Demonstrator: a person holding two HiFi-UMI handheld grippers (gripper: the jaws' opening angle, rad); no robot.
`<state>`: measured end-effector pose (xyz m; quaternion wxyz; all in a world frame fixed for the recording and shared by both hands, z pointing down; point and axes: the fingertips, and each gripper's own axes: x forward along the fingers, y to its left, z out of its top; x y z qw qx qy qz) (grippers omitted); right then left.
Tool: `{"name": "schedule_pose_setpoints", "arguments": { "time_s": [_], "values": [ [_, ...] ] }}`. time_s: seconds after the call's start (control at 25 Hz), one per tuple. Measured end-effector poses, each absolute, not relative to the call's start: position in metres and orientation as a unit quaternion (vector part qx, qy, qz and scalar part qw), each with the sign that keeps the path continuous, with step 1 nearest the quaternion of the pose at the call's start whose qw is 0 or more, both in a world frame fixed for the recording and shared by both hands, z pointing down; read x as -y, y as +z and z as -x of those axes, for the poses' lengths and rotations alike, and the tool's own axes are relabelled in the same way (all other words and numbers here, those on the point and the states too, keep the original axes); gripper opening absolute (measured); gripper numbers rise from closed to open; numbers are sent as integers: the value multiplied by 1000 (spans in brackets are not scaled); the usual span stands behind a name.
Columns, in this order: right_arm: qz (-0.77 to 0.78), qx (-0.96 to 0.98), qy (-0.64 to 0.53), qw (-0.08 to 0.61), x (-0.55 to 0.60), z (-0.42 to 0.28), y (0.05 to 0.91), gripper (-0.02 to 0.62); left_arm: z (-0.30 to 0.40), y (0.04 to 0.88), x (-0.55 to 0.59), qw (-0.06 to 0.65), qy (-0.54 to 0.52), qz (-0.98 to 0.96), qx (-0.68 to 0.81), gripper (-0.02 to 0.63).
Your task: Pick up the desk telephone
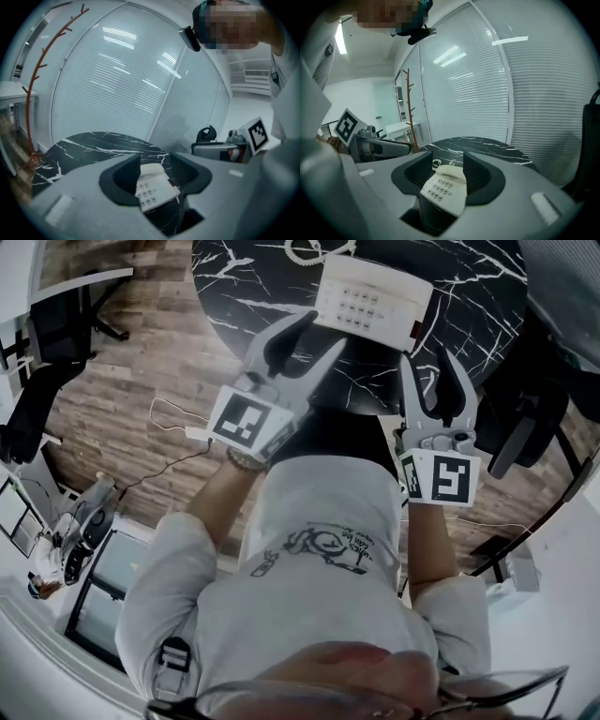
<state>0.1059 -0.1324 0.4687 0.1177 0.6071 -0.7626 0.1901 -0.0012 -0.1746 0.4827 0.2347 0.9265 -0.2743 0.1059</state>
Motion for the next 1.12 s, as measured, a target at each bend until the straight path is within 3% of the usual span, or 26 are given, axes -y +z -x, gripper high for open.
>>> {"name": "schedule_pose_setpoints", "arguments": {
  "time_s": [0.52,1.12],
  "values": [
    [-610,726,277,154,144,-137,604,319,-1,638,208,285,203,-892,286,342],
    [-594,718,337,135,157,-138,679,379,-14,702,212,329,231,-874,273,362]
  ]
}}
